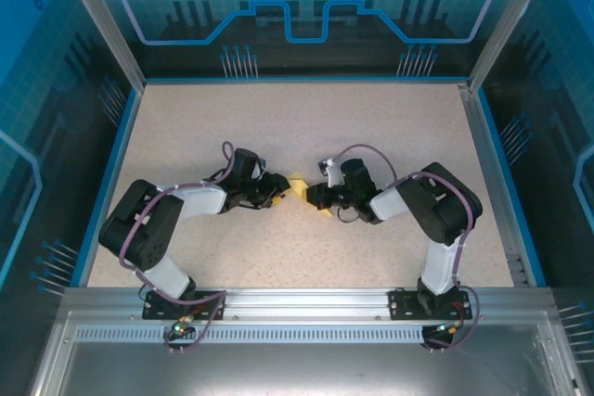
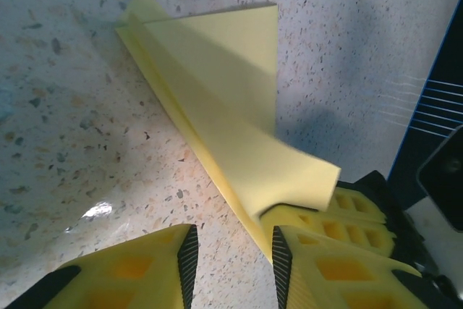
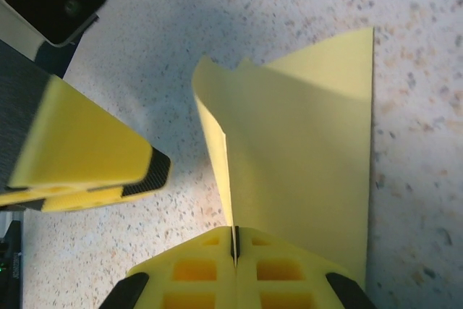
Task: Fold a paper plane with a square sheet of paper (pick it up from the middle)
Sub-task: Fold the wing for the fifth time at the center of the table.
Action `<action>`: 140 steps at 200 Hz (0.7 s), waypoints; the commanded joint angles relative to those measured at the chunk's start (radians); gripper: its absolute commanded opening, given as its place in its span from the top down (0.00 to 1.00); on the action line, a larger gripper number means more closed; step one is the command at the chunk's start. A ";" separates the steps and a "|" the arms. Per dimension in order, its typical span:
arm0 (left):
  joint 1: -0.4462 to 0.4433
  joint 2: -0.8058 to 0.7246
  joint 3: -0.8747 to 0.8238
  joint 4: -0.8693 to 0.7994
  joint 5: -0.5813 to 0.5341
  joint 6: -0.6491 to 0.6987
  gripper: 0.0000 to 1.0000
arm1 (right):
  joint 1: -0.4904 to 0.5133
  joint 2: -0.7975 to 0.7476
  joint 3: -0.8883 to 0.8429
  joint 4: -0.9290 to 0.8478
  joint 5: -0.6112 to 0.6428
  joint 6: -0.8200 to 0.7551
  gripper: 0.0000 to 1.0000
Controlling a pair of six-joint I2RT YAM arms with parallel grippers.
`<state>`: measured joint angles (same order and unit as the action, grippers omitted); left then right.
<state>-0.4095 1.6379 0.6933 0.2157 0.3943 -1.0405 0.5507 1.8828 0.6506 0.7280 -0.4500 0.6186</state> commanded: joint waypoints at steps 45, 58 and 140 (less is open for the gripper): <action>-0.009 0.046 0.056 0.046 0.011 0.044 0.67 | -0.056 0.041 -0.043 0.091 -0.043 0.123 1.00; -0.009 0.054 0.065 0.054 0.011 0.049 0.68 | -0.064 0.039 -0.045 0.098 -0.054 0.136 1.00; -0.015 0.123 0.108 0.092 0.034 0.059 0.72 | -0.087 0.050 -0.029 0.084 -0.117 0.213 1.00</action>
<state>-0.4118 1.7374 0.7738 0.2829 0.3985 -1.0122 0.4786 1.9141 0.6151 0.8120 -0.5335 0.8017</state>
